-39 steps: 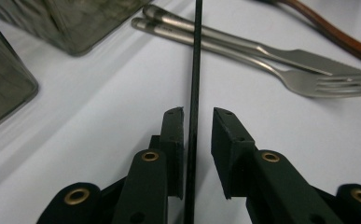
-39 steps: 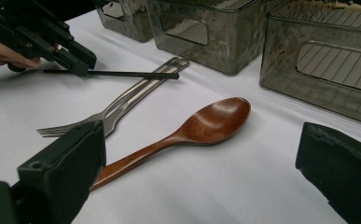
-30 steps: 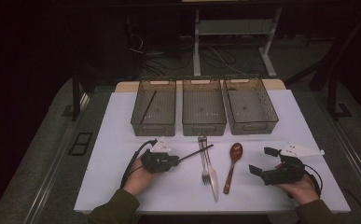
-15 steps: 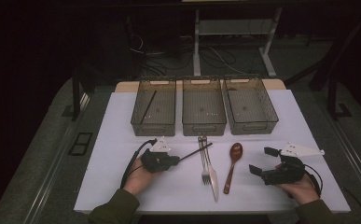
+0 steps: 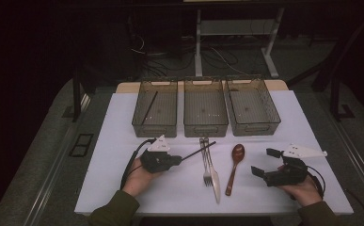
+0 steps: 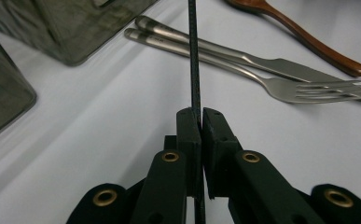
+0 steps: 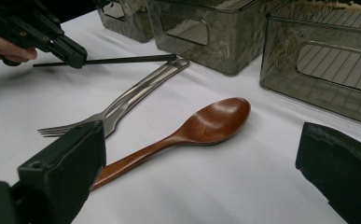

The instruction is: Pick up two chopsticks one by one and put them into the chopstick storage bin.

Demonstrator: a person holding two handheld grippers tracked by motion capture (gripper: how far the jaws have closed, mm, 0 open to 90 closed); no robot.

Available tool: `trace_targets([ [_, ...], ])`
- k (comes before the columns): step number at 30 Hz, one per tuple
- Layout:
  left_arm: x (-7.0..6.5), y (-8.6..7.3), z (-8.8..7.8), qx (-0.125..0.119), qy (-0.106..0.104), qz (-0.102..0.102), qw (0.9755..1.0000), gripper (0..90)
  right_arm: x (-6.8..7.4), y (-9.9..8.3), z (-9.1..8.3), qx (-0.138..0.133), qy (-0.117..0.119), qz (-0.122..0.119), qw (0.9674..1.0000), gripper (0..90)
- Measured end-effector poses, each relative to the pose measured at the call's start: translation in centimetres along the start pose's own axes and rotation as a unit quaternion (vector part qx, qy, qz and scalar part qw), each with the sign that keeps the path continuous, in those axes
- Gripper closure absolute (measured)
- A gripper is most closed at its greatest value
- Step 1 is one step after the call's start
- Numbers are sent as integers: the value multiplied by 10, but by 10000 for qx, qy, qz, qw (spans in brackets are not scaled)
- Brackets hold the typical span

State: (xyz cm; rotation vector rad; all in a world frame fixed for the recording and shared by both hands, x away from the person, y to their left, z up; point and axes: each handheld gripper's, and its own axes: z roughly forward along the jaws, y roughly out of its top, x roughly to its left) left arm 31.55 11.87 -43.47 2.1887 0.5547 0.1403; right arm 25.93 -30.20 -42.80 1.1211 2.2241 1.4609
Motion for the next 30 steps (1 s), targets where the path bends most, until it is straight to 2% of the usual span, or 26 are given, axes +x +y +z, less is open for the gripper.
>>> trace_targets([
  [2, -1, 2, -2, -47, -40, -56, 10000, 851, 0, 0, 0, 3, 3, -2, 10000, 12],
  [9, -3, 7, -10, -137, -74, -70, 9999, 851, 0, 0, 0, 14, 3, -17, 10000, 12],
  [22, 0, 13, -23, -324, -130, -195, 9992, 851, 0, 0, 0, 1, -6, -4, 10000, 11],
  [30, 6, 19, -32, -418, -42, -305, 9986, 851, 0, 0, 0, 1, -1, -12, 10000, 12],
])
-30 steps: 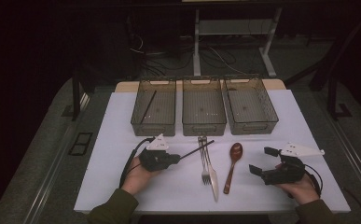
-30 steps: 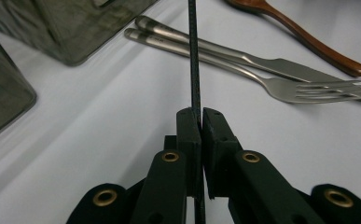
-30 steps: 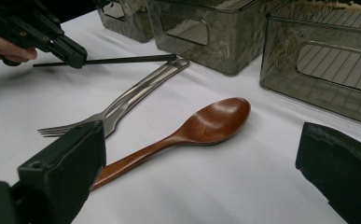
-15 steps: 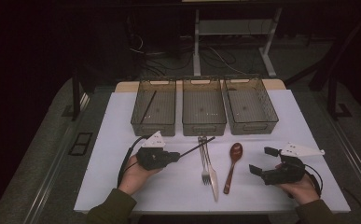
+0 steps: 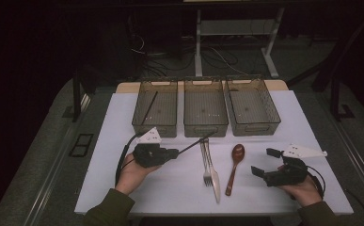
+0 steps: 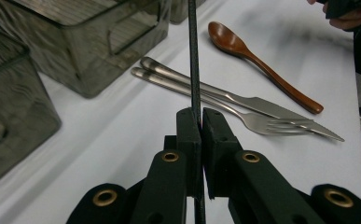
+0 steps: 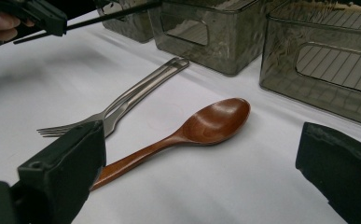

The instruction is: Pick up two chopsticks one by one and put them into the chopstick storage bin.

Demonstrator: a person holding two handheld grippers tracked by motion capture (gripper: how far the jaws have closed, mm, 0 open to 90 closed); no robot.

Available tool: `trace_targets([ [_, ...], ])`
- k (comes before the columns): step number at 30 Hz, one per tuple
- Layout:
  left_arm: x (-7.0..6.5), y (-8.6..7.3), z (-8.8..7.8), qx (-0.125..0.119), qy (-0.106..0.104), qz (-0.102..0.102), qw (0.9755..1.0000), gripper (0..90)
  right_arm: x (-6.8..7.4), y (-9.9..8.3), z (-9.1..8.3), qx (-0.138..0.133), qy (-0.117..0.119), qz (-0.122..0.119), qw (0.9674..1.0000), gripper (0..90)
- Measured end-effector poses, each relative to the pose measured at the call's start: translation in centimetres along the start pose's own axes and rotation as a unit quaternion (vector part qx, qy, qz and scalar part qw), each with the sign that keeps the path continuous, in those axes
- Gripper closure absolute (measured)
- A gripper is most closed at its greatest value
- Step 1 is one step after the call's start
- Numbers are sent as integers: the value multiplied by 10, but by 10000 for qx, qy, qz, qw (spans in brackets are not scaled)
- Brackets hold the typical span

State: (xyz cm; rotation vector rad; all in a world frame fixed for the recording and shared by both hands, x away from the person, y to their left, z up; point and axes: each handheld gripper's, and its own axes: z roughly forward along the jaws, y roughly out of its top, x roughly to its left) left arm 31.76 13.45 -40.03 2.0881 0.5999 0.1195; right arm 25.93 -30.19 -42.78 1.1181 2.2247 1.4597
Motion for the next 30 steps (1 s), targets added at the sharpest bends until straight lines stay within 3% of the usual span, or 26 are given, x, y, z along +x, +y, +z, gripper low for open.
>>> trace_targets([
  [10, 12, 13, -8, -104, 108, -40, 9999, 851, 0, 0, 0, -10, -17, 22, 10000, 12],
  [22, 32, 40, -13, -177, 297, -9, 9994, 851, 0, 0, -1, -32, -21, 11, 10000, 12],
  [30, 46, 46, -14, -251, 475, -100, 9985, 851, 0, 0, 0, -20, -25, 10, 10000, 12],
])
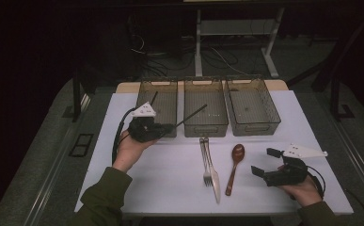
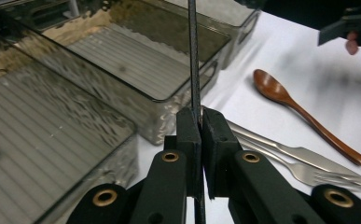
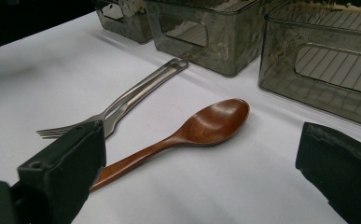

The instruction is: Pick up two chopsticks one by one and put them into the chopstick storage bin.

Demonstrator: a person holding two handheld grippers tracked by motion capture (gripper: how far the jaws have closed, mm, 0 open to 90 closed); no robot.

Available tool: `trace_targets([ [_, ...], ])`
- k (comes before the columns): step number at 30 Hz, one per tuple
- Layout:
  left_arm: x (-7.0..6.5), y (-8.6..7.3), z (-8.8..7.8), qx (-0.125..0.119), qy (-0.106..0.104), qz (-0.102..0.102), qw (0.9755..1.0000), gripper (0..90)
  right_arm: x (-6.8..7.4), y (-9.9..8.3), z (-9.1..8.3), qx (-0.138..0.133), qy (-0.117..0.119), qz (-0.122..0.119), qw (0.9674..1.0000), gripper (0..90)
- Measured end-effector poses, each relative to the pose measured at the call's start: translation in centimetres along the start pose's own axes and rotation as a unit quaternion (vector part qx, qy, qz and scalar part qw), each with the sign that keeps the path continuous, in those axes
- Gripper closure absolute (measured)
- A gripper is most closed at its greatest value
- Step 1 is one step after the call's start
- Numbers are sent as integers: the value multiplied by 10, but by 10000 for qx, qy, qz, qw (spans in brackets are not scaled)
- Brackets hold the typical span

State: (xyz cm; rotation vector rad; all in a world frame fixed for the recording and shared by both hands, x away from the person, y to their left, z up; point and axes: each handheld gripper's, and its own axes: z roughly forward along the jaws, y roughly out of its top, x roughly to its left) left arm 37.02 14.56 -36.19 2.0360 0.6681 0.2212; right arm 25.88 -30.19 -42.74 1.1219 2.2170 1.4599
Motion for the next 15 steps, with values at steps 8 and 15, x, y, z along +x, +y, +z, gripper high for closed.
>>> trace_targets([
  [8, 19, 3, -4, -82, 272, -186, 9994, 851, 0, 0, 0, 0, 3, 9, 10000, 12],
  [15, 35, 11, -4, -127, 462, -297, 9984, 851, 0, 0, 0, -13, 1, 12, 10000, 11],
])
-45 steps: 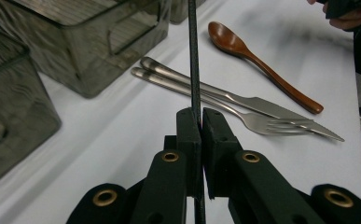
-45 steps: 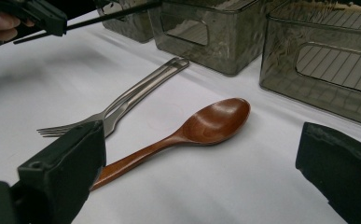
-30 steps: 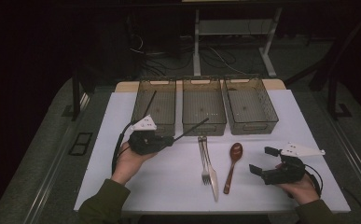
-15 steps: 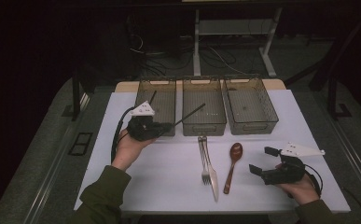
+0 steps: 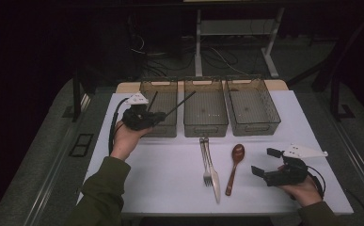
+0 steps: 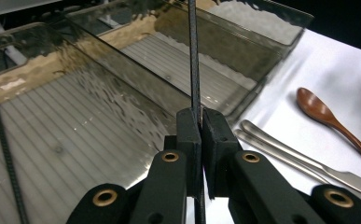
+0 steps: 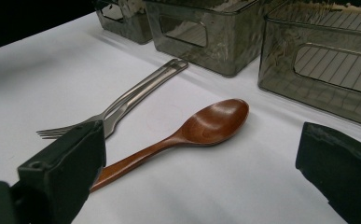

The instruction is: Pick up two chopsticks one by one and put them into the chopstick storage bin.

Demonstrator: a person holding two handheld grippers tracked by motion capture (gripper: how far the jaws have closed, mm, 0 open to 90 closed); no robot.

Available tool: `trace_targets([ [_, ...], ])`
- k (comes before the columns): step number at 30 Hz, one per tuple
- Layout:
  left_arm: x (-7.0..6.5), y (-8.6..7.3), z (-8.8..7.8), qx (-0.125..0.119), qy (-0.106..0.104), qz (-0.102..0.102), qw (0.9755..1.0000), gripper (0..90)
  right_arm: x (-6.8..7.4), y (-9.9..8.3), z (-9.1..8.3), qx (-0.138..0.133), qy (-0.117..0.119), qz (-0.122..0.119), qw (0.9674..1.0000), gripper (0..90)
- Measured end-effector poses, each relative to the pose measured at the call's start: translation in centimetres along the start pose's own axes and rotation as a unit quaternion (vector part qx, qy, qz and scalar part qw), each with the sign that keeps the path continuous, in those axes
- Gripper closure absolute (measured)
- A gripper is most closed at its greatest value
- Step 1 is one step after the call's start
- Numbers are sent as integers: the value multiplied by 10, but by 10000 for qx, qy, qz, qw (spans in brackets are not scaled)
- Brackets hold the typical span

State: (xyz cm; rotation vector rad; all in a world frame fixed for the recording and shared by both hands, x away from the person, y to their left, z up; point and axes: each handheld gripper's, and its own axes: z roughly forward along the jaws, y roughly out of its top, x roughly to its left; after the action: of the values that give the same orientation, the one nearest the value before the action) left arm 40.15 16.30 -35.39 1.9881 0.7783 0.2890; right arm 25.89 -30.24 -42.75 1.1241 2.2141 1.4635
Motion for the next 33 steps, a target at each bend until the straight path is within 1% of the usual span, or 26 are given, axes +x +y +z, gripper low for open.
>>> trace_targets([
  [10, 18, 12, 6, 51, 306, -107, 9995, 851, 0, 0, 0, -2, -3, 3, 10000, 11],
  [19, 36, 20, 11, 20, 630, -335, 9974, 851, -1, 0, 0, -2, -1, 11, 10000, 12],
  [23, 43, 20, 15, 9, 731, -442, 9963, 851, -1, 0, 0, -1, 3, 15, 10000, 11],
  [26, 47, 19, 19, 90, 829, -448, 9955, 851, -1, 0, 0, -5, 9, 11, 10000, 12],
  [28, 50, 17, 22, 105, 886, -492, 9948, 851, -1, 0, -1, -8, 11, 12, 10000, 11],
  [30, 54, 15, 23, 198, 942, -497, 9941, 850, -1, 0, -1, -8, 14, 12, 10000, 11],
  [33, 59, 12, 26, 236, 1018, -584, 9928, 851, -1, 0, 0, -11, 18, 21, 10000, 11],
])
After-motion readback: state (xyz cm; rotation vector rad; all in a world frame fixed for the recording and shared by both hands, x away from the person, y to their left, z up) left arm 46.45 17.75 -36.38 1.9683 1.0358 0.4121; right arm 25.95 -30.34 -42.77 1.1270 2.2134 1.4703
